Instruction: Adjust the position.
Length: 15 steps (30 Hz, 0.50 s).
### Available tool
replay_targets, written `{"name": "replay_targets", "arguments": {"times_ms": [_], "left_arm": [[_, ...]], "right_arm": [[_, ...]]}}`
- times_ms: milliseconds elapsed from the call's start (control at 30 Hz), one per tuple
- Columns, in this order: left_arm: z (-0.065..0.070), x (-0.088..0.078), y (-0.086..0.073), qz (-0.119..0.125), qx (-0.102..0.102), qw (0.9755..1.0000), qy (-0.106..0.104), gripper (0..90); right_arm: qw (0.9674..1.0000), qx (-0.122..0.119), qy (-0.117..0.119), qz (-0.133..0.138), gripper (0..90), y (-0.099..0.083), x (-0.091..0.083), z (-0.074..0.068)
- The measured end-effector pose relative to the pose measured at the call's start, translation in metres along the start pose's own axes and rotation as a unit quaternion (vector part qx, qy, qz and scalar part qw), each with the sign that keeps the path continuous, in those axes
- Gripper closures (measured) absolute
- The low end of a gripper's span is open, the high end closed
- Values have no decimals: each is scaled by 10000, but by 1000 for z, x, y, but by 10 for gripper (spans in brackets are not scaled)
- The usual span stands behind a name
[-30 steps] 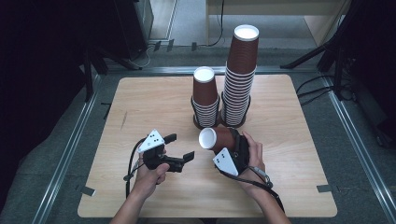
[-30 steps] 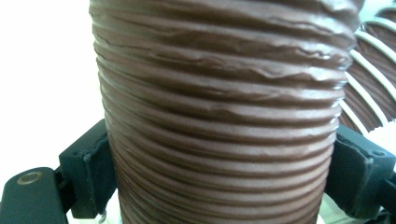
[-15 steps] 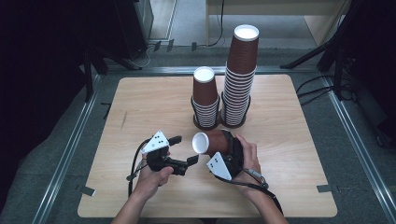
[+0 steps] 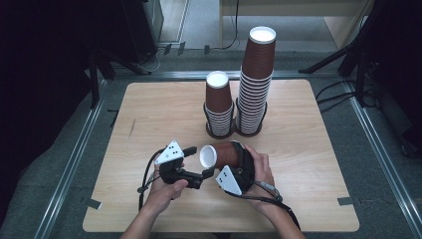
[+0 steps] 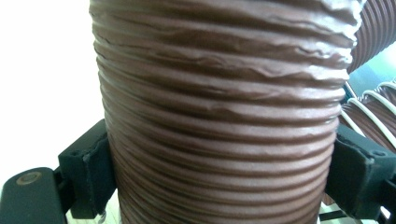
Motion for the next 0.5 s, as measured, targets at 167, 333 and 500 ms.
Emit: {"name": "replay_targets", "arguments": {"times_ms": [167, 333, 500], "left_arm": [[0, 0, 0, -9, -36, 10000, -16, 45], [1, 0, -1, -36, -9, 10000, -24, 61], [3, 2, -2, -78, 11, 10000, -20, 78]], "right_arm": [[10000, -5, 32, 23, 108, 3, -1, -1], [10000, -34, 53, 52, 108, 6, -1, -3], [9999, -43, 38, 90, 108, 9, -1, -3]]}}
Point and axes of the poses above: each handheld gripper's, and its own axes: x roughly forward along the jaws, y roughly out of its top, z roughly to its right, the point moved 10 cm from there along x, roughly forward along the jaws, and after that the axes turned 14 degrees about -x, right-handed, at the moved point
